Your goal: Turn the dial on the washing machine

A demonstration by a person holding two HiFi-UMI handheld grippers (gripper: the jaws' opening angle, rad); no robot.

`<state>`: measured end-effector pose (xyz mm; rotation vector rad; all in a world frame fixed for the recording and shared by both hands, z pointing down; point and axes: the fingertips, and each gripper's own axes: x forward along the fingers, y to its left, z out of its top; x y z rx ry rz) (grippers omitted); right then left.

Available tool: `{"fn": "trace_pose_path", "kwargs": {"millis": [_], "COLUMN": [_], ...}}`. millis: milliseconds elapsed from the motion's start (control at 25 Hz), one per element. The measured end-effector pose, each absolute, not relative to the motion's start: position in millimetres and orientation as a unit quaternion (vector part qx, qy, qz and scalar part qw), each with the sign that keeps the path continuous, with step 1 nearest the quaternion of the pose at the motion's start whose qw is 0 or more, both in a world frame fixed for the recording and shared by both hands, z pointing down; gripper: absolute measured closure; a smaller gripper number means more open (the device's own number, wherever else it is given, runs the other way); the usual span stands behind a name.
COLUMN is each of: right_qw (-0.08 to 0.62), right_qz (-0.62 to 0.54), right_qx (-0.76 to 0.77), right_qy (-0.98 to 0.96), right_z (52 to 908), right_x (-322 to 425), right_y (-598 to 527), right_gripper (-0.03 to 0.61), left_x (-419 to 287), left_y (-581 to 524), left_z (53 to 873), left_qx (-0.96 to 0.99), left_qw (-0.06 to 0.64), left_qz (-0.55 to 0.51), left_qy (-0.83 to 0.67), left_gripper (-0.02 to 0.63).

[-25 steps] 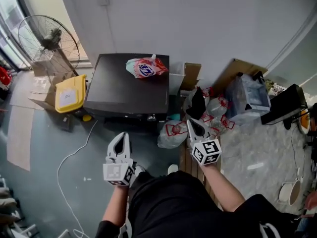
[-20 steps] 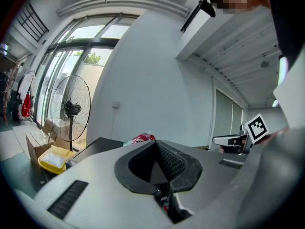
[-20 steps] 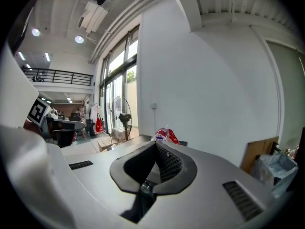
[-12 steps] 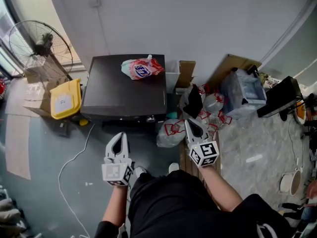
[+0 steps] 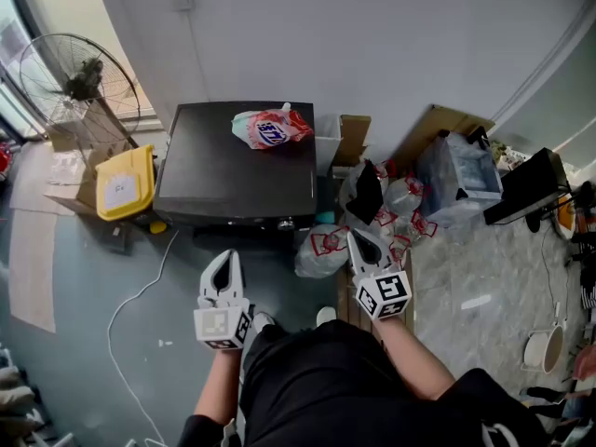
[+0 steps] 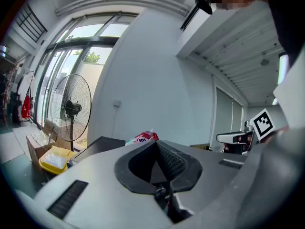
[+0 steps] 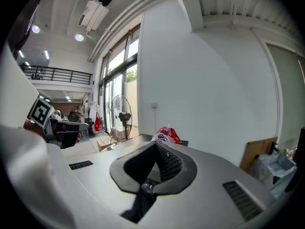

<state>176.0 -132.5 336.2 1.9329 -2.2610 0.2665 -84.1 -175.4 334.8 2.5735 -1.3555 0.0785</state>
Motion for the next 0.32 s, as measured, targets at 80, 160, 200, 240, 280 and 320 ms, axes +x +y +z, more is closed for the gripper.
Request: {"fn": "trace_pose_path", "kwargs": {"millis": [80, 160, 200, 240, 280, 320], "right_qw": [0.077, 0.076, 0.077, 0.079, 0.081, 0.084], "right_qz": [0.088, 0.087, 0.088, 0.088, 0.089, 0.089], "right_qx": [0.643, 0.64, 0.639, 0.638, 0.637, 0.636], "right_qy": [-0.757, -0.759, -0.76, -0.761, -0.761, -0.762], "right_z": [335.4, 335.9, 336.7, 337.7, 338.6, 339.6], "right_x": [174.5, 173.2, 173.0, 173.2, 173.6, 174.0], "right_y": [-132.3, -132.0, -131.5, -131.1, -130.8, -130.5], "right_gripper": [0.578, 0.578, 0.578, 0.578, 0.578, 0.578], "left_x": [-83.0, -81.9, -81.2, -80.3, -79.2, -78.1], "left_y": [-174.4, -172.7, -171.6, -170.6, -169.7, -168.9], "left_z": [337.1, 340.0, 340.7, 341.0, 341.1, 341.2], "left_qx": [0.878, 0.877, 0.876, 0.876, 0.876, 0.875], "left_qw": [0.117, 0.118, 0.118, 0.118, 0.119, 0.119], "left_qz": [0.027, 0.03, 0.031, 0.031, 0.032, 0.032], "left_qy": [-0.464, -0.465, -0.466, -0.466, -0.467, -0.467], "left_gripper": [0.611, 0.611, 0.611, 0.611, 0.611, 0.611]}}
